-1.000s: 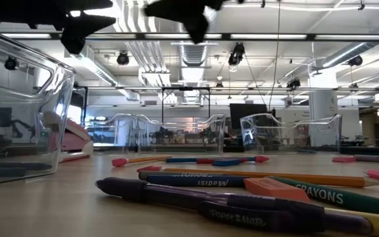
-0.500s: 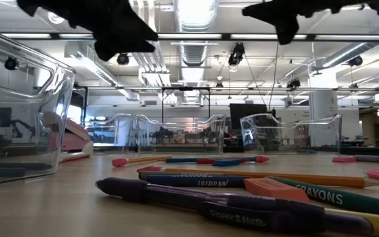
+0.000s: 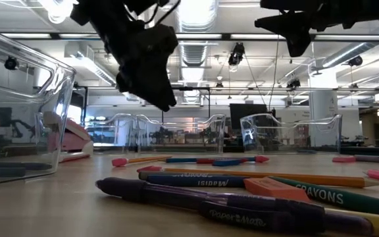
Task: Sort crayons/erasers/pens/pencils in bins
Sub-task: Put the orange pencil into the top middle transparent bin
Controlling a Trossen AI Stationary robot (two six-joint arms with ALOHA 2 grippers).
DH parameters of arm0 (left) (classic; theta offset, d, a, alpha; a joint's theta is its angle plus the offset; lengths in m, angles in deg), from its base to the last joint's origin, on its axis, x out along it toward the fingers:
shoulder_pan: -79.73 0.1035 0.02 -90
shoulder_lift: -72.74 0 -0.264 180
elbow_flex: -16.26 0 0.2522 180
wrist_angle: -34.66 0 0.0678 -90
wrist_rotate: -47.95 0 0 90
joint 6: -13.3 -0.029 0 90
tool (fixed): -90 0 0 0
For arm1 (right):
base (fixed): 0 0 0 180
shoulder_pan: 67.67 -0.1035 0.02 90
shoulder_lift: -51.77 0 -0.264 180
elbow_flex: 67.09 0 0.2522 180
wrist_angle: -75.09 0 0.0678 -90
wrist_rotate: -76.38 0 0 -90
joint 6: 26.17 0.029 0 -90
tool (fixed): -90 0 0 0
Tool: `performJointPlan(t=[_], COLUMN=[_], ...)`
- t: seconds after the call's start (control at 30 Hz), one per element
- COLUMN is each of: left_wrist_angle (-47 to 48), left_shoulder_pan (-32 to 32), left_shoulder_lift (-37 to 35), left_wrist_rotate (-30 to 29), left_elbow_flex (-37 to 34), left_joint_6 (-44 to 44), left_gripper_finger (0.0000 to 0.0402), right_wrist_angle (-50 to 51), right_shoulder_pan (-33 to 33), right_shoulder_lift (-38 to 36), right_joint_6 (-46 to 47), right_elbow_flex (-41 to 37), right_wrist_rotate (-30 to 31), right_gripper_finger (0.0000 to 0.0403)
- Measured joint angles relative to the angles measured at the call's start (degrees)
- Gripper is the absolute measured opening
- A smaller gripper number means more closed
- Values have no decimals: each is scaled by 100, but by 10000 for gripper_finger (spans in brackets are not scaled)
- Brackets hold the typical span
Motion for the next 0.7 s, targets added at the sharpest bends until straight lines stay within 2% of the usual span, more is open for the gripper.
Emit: performJointPlan(t=[0.17, 0.4, 0.7], left_wrist_angle=[1120, 1325, 1345], left_shoulder_pan=[9, -3, -4], left_shoulder_lift=[169, 206, 830], left_wrist_rotate=[26, 354, 685], left_elbow_flex=[318, 280, 278], left_joint_6=[555, 918, 1001], left_gripper_finger=[159, 159, 159], right_wrist_angle=[14, 42, 44], right_shoulder_pan=[-13, -61, -61], right_shoulder_lift=[56, 136, 232], right_joint_6=[105, 151, 156], right_elbow_flex=[-5, -7, -7], right_wrist_rotate=[-25, -46, -46], right_gripper_finger=[173, 173, 173])
